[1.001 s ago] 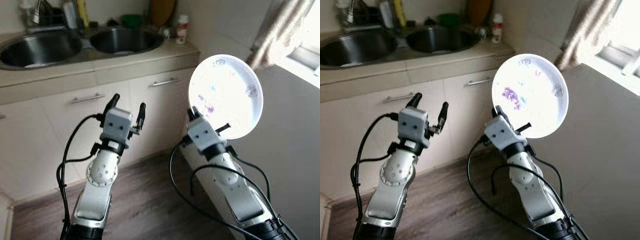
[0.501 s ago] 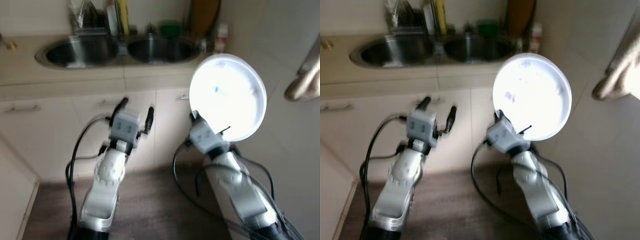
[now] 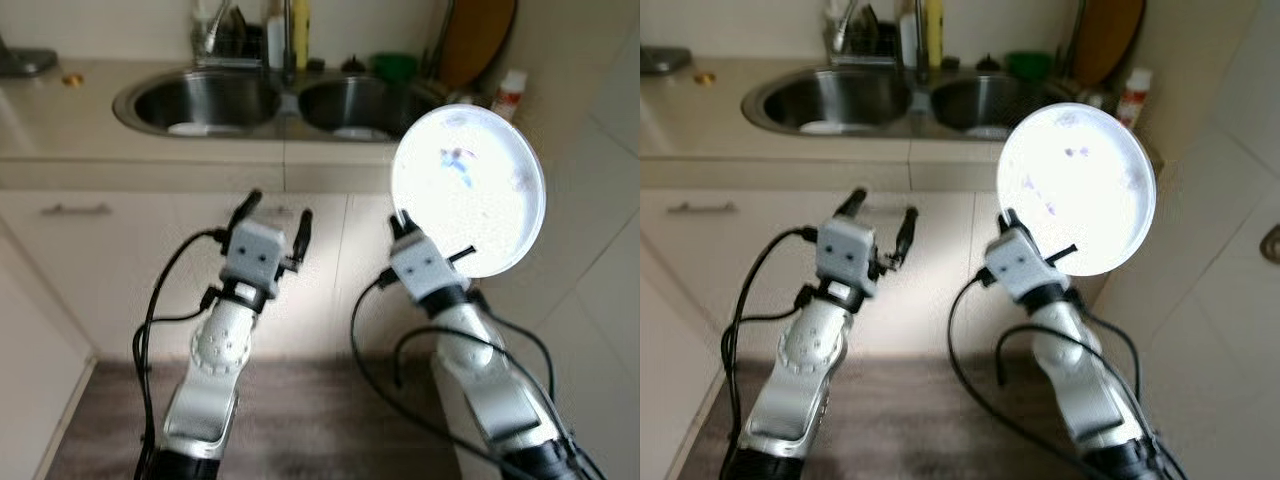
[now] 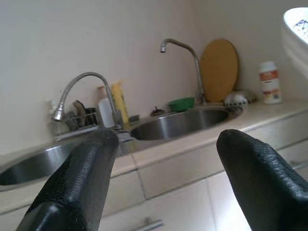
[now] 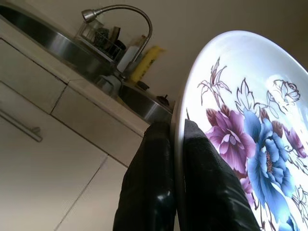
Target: Kitchen organization
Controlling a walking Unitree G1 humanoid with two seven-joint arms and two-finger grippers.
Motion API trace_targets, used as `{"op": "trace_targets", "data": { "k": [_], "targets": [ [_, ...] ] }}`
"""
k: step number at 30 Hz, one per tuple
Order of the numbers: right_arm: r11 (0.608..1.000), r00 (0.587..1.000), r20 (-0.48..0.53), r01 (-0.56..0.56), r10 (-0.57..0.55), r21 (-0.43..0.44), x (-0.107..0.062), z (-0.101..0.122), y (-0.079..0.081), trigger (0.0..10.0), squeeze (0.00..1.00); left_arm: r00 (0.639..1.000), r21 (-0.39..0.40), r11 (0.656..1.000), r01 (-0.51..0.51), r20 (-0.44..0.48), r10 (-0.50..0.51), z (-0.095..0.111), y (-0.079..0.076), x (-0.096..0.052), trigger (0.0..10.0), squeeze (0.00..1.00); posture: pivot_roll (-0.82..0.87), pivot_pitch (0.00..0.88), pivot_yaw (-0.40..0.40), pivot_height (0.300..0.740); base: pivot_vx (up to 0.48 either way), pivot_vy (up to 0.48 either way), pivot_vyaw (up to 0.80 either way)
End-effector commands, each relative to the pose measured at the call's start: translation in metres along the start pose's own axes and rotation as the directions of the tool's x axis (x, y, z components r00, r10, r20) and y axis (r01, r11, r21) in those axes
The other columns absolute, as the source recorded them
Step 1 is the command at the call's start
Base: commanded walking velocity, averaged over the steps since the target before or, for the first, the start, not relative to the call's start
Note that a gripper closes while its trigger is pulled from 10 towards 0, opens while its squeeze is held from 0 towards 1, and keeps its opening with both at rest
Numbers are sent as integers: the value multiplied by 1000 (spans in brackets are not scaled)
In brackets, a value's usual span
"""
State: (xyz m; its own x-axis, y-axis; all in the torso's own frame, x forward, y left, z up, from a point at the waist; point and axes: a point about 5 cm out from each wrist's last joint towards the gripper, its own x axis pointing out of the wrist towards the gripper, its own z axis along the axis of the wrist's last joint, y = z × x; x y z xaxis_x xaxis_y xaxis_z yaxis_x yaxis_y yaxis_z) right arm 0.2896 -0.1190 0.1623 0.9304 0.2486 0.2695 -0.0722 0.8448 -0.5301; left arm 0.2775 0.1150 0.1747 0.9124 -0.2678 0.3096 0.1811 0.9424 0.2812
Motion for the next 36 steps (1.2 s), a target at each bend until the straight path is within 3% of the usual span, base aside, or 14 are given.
{"op": "trace_targets", "data": {
  "k": [1,18,28,36],
  "targets": [
    [1000,998,57,-10,9,10,5,12,3,0,0,1000,9,1000,-11,0,11,1,4,1,10000,0,80,0,-61,740,292,0,0],
    [1000,997,77,-8,7,11,6,15,2,0,0,1000,11,1000,-9,0,9,1,4,2,10000,0,83,0,-62,740,294,0,0],
    [1000,996,90,-19,18,9,6,16,5,0,0,1000,13,1000,-11,-1,11,1,4,1,10000,0,85,0,-64,740,295,0,741],
    [1000,996,93,-12,11,15,6,16,3,0,0,1000,12,1000,-9,-3,9,0,3,1,10000,0,86,0,-63,740,297,0,0]
  ]
}}
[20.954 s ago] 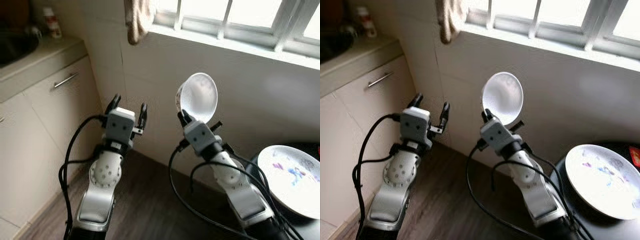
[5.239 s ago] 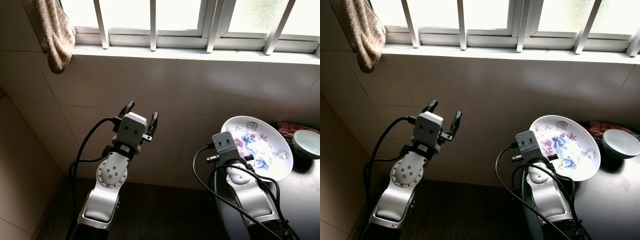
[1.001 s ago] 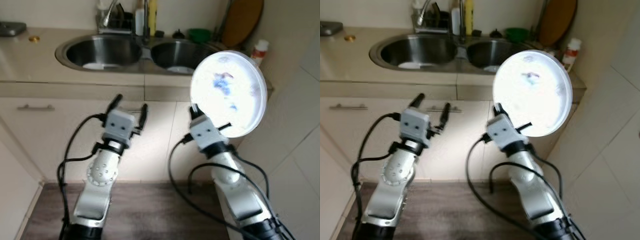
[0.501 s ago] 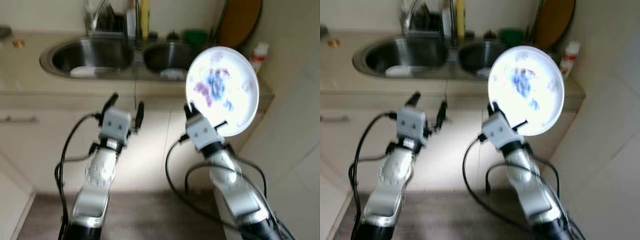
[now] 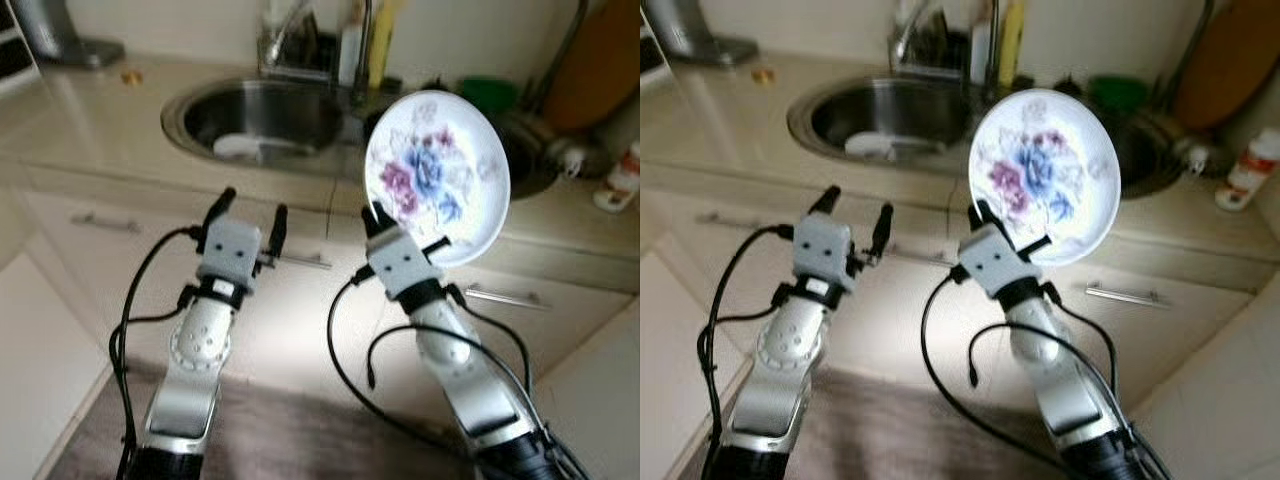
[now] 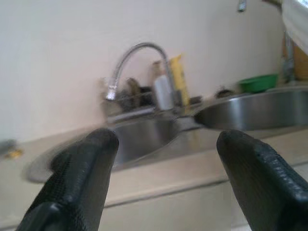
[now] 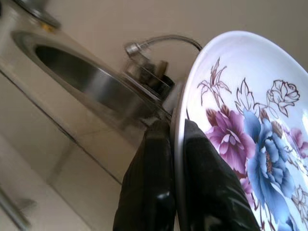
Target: Kitchen organization
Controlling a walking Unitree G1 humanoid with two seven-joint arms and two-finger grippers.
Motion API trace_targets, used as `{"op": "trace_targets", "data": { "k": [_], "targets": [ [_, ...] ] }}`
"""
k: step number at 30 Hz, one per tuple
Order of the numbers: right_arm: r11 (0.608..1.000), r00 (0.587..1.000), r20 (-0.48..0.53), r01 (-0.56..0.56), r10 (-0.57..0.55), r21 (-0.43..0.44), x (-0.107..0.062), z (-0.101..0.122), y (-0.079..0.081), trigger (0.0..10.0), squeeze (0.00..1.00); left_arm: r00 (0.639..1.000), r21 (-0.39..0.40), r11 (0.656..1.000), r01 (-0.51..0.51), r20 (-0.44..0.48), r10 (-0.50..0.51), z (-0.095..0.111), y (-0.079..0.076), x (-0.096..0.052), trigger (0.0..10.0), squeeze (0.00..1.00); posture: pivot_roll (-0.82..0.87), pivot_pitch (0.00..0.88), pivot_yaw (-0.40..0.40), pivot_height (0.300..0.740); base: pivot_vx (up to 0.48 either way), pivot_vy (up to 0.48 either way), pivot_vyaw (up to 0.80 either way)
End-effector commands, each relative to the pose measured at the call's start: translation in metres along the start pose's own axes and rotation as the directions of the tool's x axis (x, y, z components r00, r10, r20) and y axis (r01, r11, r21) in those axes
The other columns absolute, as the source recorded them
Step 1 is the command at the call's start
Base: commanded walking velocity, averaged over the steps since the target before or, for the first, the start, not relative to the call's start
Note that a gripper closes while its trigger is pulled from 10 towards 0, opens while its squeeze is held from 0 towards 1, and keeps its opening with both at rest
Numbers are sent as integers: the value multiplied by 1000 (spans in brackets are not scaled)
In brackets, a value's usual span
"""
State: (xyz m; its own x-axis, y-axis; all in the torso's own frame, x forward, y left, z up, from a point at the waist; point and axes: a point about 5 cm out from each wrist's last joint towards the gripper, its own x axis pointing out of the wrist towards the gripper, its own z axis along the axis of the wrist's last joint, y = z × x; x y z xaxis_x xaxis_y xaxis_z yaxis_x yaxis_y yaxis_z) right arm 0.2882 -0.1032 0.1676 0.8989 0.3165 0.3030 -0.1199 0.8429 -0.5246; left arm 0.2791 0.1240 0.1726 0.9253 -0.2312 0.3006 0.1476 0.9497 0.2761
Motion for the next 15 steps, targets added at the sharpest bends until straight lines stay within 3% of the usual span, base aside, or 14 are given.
{"op": "trace_targets", "data": {
  "k": [1,15],
  "targets": [
    [1000,999,24,30,-30,-8,2,4,-7,0,0,1000,6,1000,25,18,-26,4,-5,2,10000,0,86,0,-63,740,296,0,0],
    [1000,999,35,24,-24,-6,2,6,-5,0,0,999,8,1000,27,17,-27,4,-5,2,10000,0,90,0,-62,740,296,0,0]
  ]
}}
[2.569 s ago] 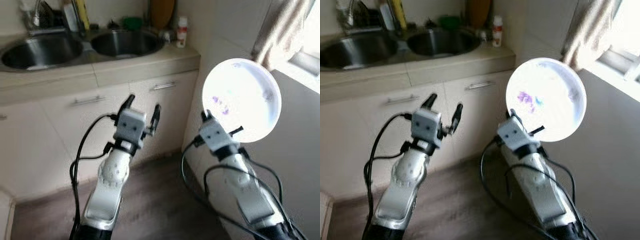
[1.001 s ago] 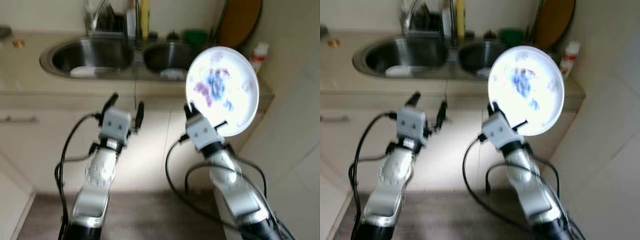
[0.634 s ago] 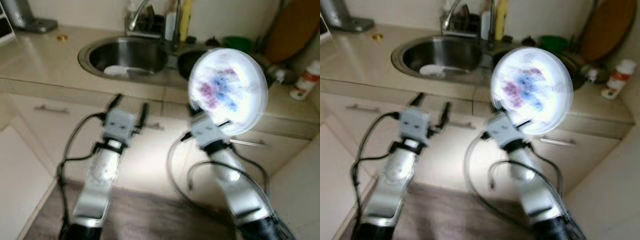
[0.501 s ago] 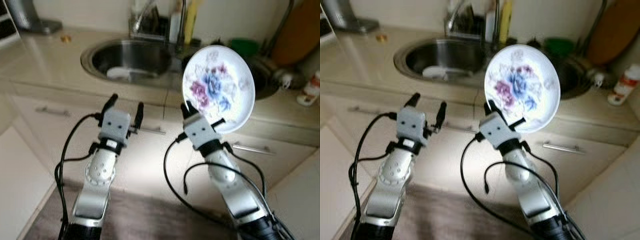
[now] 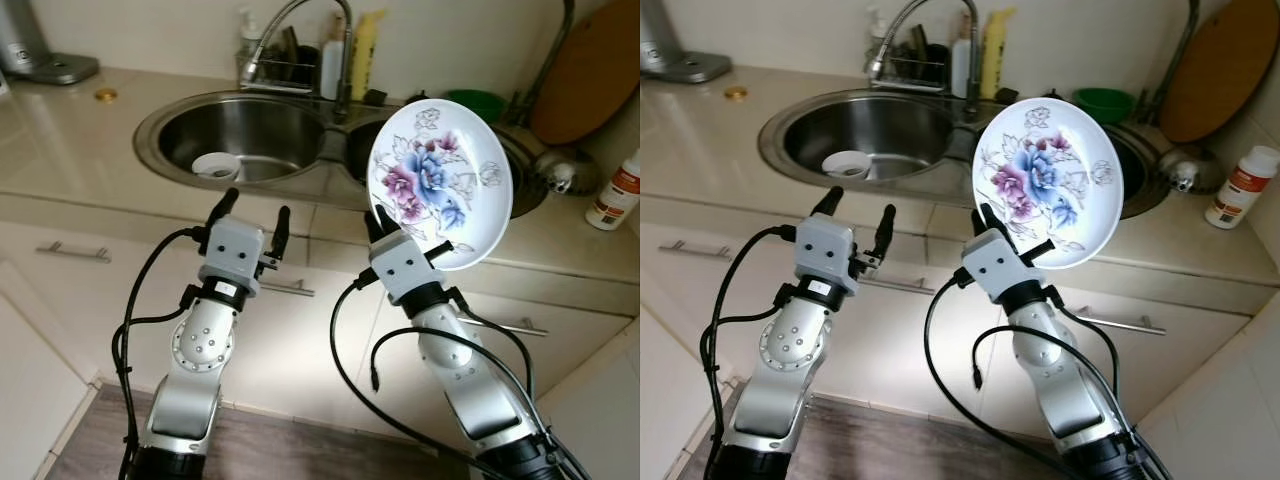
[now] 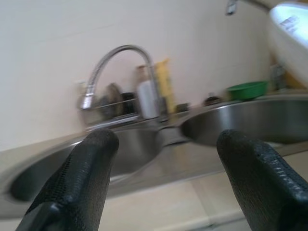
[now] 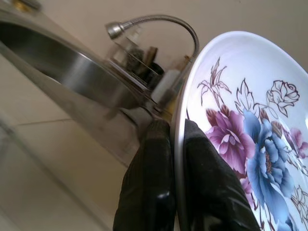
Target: Kitchen organization
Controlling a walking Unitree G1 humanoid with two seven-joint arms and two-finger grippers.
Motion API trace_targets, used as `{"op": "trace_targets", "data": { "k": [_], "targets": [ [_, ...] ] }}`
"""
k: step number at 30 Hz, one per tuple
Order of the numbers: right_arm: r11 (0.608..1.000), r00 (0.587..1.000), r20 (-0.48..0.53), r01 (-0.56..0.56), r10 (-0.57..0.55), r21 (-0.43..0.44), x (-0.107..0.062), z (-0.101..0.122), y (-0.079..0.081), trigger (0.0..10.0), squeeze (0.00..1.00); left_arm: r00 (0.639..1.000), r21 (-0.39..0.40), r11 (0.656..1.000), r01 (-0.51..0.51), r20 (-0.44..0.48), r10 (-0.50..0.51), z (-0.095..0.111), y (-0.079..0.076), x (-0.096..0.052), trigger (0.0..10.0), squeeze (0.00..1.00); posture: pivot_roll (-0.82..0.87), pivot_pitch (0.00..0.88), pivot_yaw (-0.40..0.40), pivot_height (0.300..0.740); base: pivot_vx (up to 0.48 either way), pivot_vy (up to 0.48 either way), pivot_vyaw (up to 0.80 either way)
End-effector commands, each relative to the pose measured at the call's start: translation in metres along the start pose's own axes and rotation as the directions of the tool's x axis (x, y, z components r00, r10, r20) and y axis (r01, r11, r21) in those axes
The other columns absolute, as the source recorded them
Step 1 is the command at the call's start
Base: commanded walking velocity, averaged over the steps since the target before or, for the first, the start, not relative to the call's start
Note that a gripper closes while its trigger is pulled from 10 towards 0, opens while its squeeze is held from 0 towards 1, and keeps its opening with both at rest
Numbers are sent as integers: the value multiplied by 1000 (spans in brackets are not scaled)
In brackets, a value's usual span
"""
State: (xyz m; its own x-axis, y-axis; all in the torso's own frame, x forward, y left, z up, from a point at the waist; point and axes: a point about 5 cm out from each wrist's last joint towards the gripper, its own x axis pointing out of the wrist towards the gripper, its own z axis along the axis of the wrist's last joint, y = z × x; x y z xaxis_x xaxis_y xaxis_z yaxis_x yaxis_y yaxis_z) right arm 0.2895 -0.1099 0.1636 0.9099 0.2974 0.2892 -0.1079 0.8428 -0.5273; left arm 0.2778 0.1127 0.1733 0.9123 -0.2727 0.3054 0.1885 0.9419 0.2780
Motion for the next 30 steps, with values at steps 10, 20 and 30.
{"op": "trace_targets", "data": {
  "k": [10,20,30],
  "targets": [
    [1000,998,60,14,-14,2,4,13,-1,0,0,1000,22,1000,-13,1,13,1,7,1,10000,0,90,0,-62,740,295,0,0],
    [1000,998,60,10,-10,2,5,13,-2,0,0,1000,21,1000,-12,2,12,2,6,2,10000,0,90,0,-64,740,295,0,0],
    [1000,998,59,5,-6,4,5,12,-2,0,0,1000,20,1000,-12,1,12,2,6,1,10000,0,88,0,-66,740,296,0,0]
  ]
}}
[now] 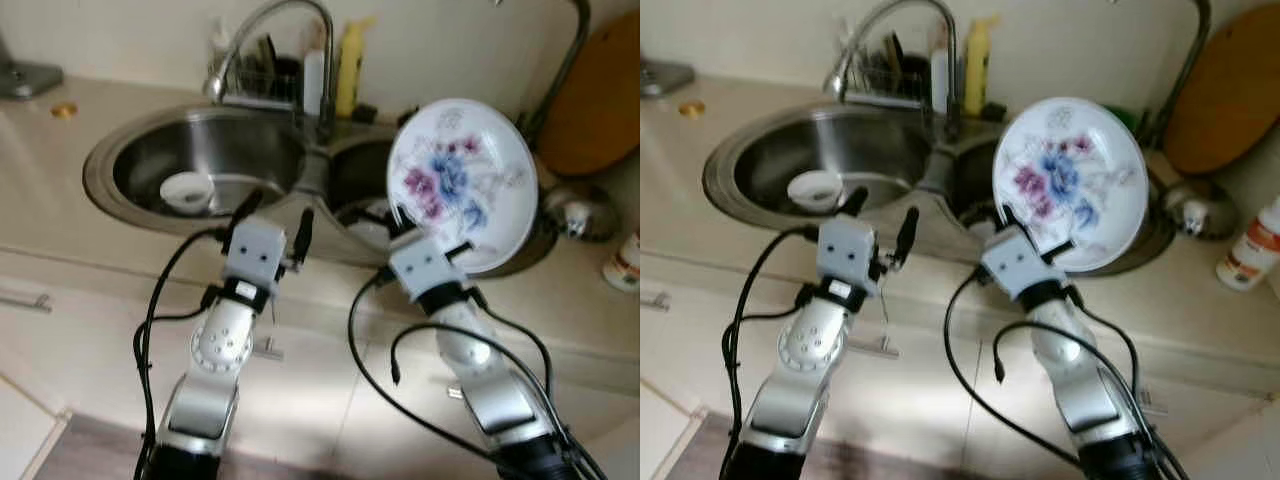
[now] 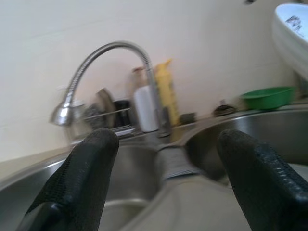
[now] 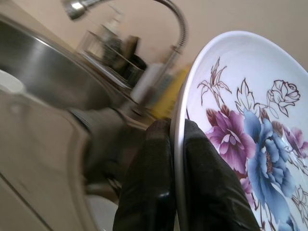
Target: Kitchen organization
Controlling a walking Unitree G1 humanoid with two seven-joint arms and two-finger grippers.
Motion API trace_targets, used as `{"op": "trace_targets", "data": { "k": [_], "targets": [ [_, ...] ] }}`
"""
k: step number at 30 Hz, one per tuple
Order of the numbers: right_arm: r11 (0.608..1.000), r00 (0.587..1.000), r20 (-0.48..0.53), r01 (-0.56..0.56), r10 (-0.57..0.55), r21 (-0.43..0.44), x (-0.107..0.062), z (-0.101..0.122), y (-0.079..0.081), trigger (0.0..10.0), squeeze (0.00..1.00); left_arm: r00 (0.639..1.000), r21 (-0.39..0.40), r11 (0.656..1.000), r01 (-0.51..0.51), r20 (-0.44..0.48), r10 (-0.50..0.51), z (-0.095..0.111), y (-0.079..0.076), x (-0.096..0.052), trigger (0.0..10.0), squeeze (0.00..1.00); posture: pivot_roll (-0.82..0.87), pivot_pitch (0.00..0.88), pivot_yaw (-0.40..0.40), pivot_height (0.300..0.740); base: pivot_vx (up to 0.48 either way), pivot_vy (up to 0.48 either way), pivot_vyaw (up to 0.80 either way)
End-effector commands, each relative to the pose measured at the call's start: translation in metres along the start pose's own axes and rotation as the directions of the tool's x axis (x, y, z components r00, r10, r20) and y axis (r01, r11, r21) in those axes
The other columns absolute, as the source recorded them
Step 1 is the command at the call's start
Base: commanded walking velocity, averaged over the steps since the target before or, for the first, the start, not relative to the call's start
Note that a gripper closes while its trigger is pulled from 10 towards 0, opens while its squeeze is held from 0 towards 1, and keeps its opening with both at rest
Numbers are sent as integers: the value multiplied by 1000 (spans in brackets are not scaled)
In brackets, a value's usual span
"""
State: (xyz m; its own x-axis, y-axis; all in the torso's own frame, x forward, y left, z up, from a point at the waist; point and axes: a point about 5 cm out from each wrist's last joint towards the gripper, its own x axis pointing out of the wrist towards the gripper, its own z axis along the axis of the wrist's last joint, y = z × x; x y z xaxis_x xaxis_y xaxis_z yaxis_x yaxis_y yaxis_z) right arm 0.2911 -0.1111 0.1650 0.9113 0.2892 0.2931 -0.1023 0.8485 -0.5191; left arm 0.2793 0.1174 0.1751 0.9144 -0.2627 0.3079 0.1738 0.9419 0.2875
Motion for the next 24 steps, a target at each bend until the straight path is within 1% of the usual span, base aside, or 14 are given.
{"op": "trace_targets", "data": {
  "k": [1,5,8,10,11,12,14,17,18,19,21,22,24],
  "targets": [
    [1000,998,59,-5,5,1,4,12,0,0,0,1000,6,1000,-2,1,2,1,1,1,10000,0,88,0,-66,740,296,0,0],
    [1000,998,57,-6,6,5,3,12,0,0,0,1000,6,1000,-3,0,3,1,1,1,10000,0,89,0,-67,740,294,0,0],
    [1000,998,55,-13,12,11,4,12,0,0,0,1000,7,1000,-5,-9,5,0,0,1,10000,0,88,0,-67,740,0,0,0],
    [999,998,45,-35,33,40,6,12,-2,0,0,1000,8,1000,-4,-8,4,0,-1,1,10000,0,88,0,-67,740,0,0,0],
    [998,998,42,-51,49,44,7,13,-1,0,0,1000,8,1000,-3,-7,3,0,-1,1,10000,0,88,0,-67,740,0,0,0],
    [995,995,31,-96,95,29,11,12,-1,0,0,1000,7,1000,-2,-7,2,0,-1,1,10000,0,86,0,-64,740,0,0,0],
    [989,990,-7,-138,139,50,15,8,0,0,0,1000,7,1000,0,-7,1,0,-1,2,10000,0,86,0,-63,740,0,0,0],
    [975,976,-37,-209,212,72,25,5,0,0,0,1000,7,1000,1,-7,0,0,-1,2,10000,0,87,0,-63,740,0,0,0],
    [959,957,-82,-271,278,81,32,-1,2,0,0,1000,8,1000,0,-6,0,0,-1,3,10000,0,88,0,-62,740,0,0,0],
    [951,945,-110,-300,307,79,35,-4,4,0,0,1000,8,1000,0,-6,0,0,-1,3,10000,0,88,0,-62,740,0,0,0],
    [948,936,-151,-307,317,86,40,-10,3,0,0,1000,10,1000,0,-5,0,0,-2,3,10000,0,93,0,-65,740,0,0,0],
    [938,919,-200,-318,341,139,46,-17,3,0,0,1000,12,1000,-1,-4,1,1,-1,3,10000,0,100,0,-67,740,0,0,0],
    [937,906,-247,-312,343,159,52,-23,0,0,0,1000,13,1000,-3,-2,3,1,-1,4,10000,0,100,0,-67,740,0,0,0]
  ]
}}
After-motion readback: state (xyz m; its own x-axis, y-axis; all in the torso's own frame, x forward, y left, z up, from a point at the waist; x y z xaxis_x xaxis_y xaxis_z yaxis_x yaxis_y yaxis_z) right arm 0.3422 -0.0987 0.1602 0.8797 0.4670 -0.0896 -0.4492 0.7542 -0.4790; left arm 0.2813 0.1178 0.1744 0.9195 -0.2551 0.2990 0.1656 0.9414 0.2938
